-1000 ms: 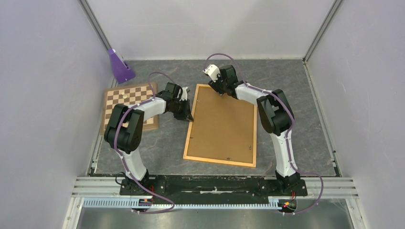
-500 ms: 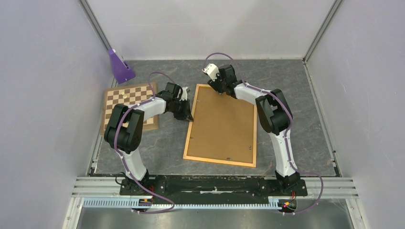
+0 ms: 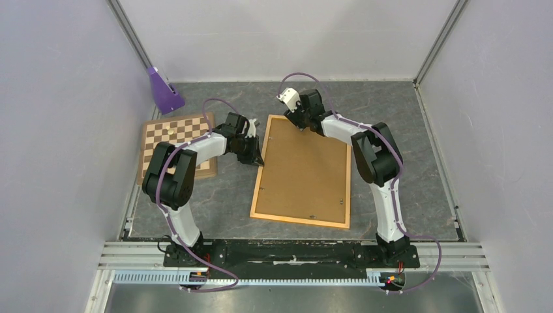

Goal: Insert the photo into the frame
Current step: Install the photo frame at the center of the board.

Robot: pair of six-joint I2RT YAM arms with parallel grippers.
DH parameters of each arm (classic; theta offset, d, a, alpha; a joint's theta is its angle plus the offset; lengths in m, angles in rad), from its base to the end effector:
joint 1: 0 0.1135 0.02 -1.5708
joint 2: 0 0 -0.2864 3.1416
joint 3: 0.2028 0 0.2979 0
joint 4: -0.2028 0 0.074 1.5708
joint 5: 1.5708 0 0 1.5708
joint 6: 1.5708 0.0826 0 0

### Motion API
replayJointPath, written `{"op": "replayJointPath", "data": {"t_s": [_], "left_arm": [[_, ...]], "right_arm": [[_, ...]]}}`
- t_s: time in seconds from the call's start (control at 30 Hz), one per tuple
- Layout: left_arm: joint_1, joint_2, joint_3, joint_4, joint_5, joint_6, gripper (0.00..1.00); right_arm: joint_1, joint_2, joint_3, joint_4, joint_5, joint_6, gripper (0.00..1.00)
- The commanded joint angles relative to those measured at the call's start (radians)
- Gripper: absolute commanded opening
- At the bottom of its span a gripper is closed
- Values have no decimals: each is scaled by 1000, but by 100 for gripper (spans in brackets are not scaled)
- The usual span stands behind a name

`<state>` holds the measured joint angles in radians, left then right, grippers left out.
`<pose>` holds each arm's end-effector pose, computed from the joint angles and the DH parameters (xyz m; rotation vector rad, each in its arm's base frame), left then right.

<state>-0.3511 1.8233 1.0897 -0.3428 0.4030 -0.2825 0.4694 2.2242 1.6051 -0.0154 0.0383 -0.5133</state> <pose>0.3829 -0.1747 0.1080 0.2320 2.6967 -0.7372 0.5300 0.2653 0.1277 -1.0217 1.9546 -0.0667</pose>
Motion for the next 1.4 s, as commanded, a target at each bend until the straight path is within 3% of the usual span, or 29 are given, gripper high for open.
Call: {"op": "replayJointPath", "data": {"t_s": [0.0,1.37], "left_arm": [[-19,25,9,-36,25,57,2],[-19,37,12,-41,30,59,2]], "right_arm": [[8,-54,-22,29,-21,21,57],[9,69,65,42,18,-17,56]]}}
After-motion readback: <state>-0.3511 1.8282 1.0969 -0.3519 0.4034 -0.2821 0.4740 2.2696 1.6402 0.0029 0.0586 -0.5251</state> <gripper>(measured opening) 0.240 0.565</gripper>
